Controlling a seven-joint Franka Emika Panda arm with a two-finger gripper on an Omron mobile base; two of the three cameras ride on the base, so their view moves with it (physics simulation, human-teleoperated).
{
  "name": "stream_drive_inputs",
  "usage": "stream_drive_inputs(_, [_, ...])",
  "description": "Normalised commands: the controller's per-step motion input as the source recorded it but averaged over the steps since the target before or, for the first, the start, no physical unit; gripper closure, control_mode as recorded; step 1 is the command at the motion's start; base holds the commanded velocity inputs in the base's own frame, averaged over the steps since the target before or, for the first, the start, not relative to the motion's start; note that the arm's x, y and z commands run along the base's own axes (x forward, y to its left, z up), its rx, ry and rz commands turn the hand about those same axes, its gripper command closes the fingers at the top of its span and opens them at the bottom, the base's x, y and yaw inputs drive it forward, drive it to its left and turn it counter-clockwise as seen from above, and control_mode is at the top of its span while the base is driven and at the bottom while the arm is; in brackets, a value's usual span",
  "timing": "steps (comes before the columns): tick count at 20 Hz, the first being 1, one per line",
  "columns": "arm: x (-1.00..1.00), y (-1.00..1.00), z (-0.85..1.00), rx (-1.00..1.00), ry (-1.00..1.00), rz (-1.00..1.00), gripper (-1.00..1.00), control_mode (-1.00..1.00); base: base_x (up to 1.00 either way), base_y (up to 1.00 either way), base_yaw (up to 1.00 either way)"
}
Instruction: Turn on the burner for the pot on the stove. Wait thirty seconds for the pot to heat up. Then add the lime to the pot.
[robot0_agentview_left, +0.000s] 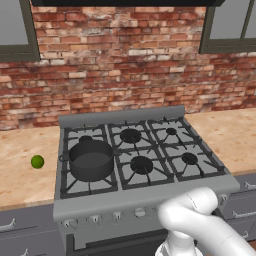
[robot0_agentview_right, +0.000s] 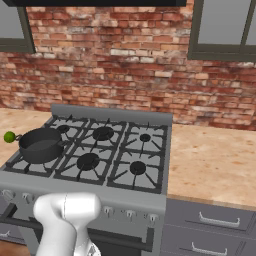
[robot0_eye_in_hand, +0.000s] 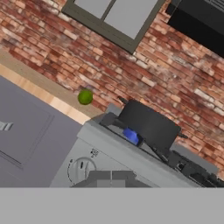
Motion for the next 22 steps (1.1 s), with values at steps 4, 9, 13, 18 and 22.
stream_drive_inputs(4, [0.00,0.00,0.79,-0.07,0.00,0.00,1.00,-1.00,0.00,0.00,0.00])
stream_drive_inputs(9, [0.01,0.00,0.72,-0.02,0.02,0.00,1.00,-1.00,0.00,0.00,0.00])
stream_drive_inputs(13, [0.07,0.00,0.59,0.00,0.15,0.00,1.00,-1.00,0.00,0.00,0.00])
stream_drive_inputs(18, [0.17,-0.05,0.48,0.00,0.23,0.00,1.00,-1.00,0.00,0.00,0.00])
stream_drive_inputs(22, [0.12,-0.08,0.47,0.00,0.30,-0.01,1.00,-1.00,0.00,0.00,0.00])
